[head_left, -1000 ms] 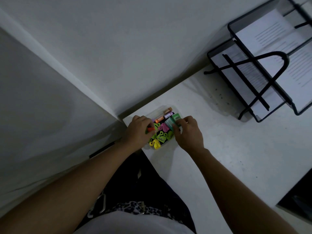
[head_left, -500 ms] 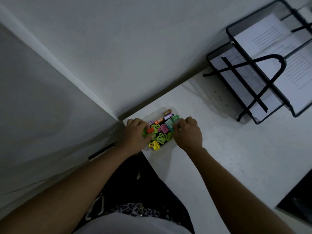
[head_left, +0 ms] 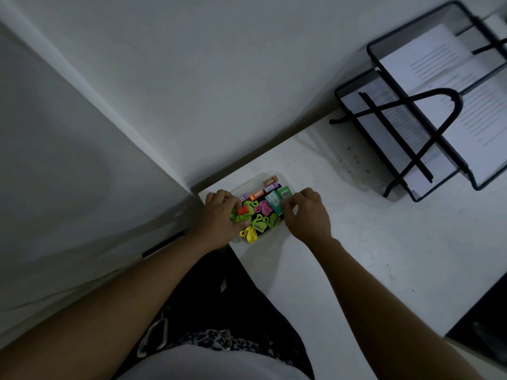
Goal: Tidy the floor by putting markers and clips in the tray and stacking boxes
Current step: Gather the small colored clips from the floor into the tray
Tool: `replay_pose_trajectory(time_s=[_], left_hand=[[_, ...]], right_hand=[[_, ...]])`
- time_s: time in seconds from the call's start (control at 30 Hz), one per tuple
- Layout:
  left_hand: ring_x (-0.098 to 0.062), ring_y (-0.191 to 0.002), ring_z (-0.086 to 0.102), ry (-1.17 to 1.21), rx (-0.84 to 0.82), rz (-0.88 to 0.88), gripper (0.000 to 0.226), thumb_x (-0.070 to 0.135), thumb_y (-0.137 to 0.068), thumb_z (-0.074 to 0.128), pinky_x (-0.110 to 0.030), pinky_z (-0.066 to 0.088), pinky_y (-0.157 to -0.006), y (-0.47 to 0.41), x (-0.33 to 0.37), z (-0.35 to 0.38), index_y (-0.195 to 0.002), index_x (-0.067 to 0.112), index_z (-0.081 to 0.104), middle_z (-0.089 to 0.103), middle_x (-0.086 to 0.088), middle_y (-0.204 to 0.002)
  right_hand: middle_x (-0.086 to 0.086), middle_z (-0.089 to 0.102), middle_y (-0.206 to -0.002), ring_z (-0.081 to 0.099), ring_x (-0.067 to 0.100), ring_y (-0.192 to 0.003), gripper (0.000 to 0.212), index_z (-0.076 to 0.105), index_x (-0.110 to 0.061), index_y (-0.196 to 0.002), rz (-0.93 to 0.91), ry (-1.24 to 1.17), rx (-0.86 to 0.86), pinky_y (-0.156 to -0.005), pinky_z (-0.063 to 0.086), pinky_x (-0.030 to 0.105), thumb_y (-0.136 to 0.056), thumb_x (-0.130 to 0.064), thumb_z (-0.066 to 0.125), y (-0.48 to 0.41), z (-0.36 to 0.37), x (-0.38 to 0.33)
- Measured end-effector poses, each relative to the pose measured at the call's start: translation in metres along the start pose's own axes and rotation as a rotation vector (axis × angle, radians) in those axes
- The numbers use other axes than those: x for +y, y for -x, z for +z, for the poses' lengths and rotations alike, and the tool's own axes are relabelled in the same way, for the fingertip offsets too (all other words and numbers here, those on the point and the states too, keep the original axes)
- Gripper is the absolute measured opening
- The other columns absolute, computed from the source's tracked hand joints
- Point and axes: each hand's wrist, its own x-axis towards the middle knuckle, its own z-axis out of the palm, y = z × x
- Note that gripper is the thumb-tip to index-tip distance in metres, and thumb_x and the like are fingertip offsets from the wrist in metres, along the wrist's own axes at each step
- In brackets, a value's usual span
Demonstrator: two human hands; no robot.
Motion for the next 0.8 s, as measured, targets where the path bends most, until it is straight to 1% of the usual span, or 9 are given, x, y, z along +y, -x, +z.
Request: replay_pose_trajectory(time_s=[0.1,0.2,0.3,0.4,0.57,0.7,0.8], left_hand=[[-0.024,-0.110,0.038,-0.002,-0.002,0.002,0.039,0.038,-0.078,0.072,-0.027,0.031,-0.086,0.000,0.001,-0.001,-0.105,0.014,0.058,0.047,-0.006,-0.114],[-0.023,-0.111,0.037,-0.006,-0.009,-0.008,0.039,0.038,-0.077,0.072,-0.026,0.031,-0.085,0.000,0.002,-0.001,-0.105,0.015,0.058,0.047,-0.005,-0.114],[-0.024,-0.111,0.038,-0.005,-0.004,-0.018,0.038,0.038,-0.076,0.073,-0.024,0.029,-0.085,0.000,0.001,0.000,-0.103,0.015,0.058,0.048,-0.005,-0.114],[-0.024,-0.111,0.038,0.000,0.006,-0.027,0.037,0.036,-0.075,0.074,-0.022,0.027,-0.083,0.000,0.001,0.001,-0.102,0.015,0.059,0.049,-0.005,-0.115],[-0.023,-0.111,0.038,0.004,0.004,-0.028,0.038,0.035,-0.075,0.074,-0.023,0.029,-0.083,0.000,0.001,0.001,-0.102,0.014,0.058,0.048,-0.006,-0.114],[-0.024,-0.111,0.038,0.005,0.000,-0.024,0.036,0.036,-0.076,0.073,-0.025,0.031,-0.084,-0.001,0.000,0.001,-0.101,0.015,0.058,0.048,-0.005,-0.114],[-0.024,-0.110,0.039,-0.001,0.010,-0.021,0.038,0.037,-0.076,0.073,-0.023,0.029,-0.082,-0.001,0.000,0.001,-0.103,0.015,0.058,0.049,-0.006,-0.113]], right_hand=[[0.008,0.058,-0.090,0.051,0.021,-0.084,0.036,0.072,-0.007,-0.088,0.004,0.035,0.019,-0.061,0.046,0.033,-0.096,-0.035,0.050,0.002,-0.006,0.003],[0.008,0.059,-0.091,0.051,0.020,-0.082,0.032,0.073,-0.008,-0.089,0.013,0.090,0.032,-0.060,0.047,0.034,-0.092,-0.033,0.054,0.008,-0.009,0.008],[0.009,0.059,-0.095,0.052,0.021,-0.085,0.028,0.073,-0.011,-0.099,-0.004,0.093,0.032,-0.062,0.046,0.032,-0.090,-0.033,0.058,0.015,-0.007,0.011],[0.008,0.058,-0.101,0.051,0.020,-0.091,0.029,0.070,-0.014,-0.110,0.037,0.074,0.029,-0.062,0.045,0.029,-0.091,-0.033,0.057,0.017,-0.005,0.010],[0.008,0.057,-0.100,0.050,0.020,-0.092,0.029,0.069,-0.012,-0.109,0.086,0.042,0.046,-0.063,0.045,0.029,-0.093,-0.031,0.054,0.018,-0.001,0.009],[0.007,0.056,-0.103,0.050,0.018,-0.093,0.032,0.062,-0.011,-0.107,0.090,0.013,0.066,-0.064,0.048,0.032,-0.090,-0.037,0.057,0.020,0.001,0.005],[0.006,0.053,-0.104,0.048,0.017,-0.094,0.037,0.058,-0.014,-0.114,0.077,-0.021,0.028,-0.064,0.048,0.032,-0.089,-0.042,0.056,0.021,0.003,0.001]])
